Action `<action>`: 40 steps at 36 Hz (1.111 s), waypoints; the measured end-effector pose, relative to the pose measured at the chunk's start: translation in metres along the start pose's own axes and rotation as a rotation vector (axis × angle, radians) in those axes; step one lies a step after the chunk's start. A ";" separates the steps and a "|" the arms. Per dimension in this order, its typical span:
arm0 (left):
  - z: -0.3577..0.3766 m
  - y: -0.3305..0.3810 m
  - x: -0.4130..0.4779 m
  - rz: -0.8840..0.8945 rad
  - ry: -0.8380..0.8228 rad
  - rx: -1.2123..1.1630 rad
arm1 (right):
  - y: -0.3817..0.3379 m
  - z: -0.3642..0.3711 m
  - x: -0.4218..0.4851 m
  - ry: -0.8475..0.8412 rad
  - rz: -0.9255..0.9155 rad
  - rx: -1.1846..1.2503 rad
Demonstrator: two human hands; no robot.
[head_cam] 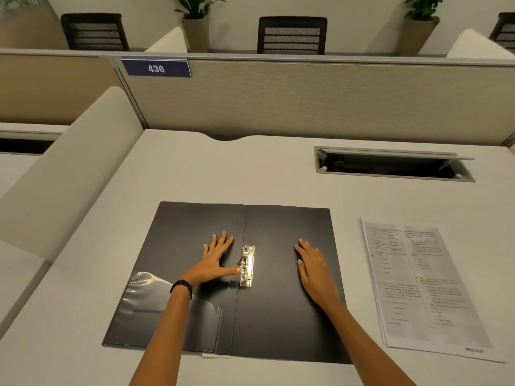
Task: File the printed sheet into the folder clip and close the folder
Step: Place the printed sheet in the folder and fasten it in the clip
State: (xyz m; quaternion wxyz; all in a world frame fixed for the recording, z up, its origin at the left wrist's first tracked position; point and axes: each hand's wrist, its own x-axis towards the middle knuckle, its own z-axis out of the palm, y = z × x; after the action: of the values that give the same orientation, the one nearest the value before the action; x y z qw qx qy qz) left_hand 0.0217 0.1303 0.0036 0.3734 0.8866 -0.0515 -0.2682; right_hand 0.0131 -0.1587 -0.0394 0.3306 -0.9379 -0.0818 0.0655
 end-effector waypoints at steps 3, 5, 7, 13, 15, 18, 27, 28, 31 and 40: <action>0.012 -0.002 0.003 0.020 0.145 -0.014 | 0.000 0.000 0.000 0.004 0.003 0.005; 0.021 -0.004 0.004 0.033 0.267 -0.036 | 0.000 0.000 0.000 0.009 0.004 0.007; 0.028 -0.004 0.007 0.036 0.371 -0.070 | 0.000 0.000 0.000 0.006 0.007 0.016; 0.039 0.001 0.014 0.003 0.589 -0.108 | 0.001 0.000 -0.001 0.006 0.015 0.045; 0.040 0.004 0.014 -0.018 0.634 -0.111 | 0.000 0.000 -0.001 0.008 0.014 0.060; 0.041 0.007 0.015 -0.032 0.670 -0.104 | 0.001 0.000 -0.001 0.003 0.025 0.072; 0.042 0.010 0.021 -0.084 0.727 -0.119 | -0.001 0.000 -0.002 0.008 0.029 0.060; 0.043 0.011 0.023 -0.098 0.738 -0.120 | -0.001 0.000 -0.002 0.012 0.027 0.055; 0.045 0.016 0.025 -0.131 0.762 -0.120 | -0.001 0.000 -0.002 0.011 0.029 0.057; 0.050 0.022 0.028 -0.172 0.797 -0.096 | -0.001 0.000 -0.002 0.024 0.012 0.049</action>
State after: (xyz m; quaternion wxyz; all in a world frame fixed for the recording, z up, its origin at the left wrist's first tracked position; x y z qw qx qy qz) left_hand 0.0227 0.0746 -0.0220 0.3813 0.9037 0.1839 0.0642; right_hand 0.0111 -0.1585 -0.0383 0.3539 -0.9308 -0.0705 0.0580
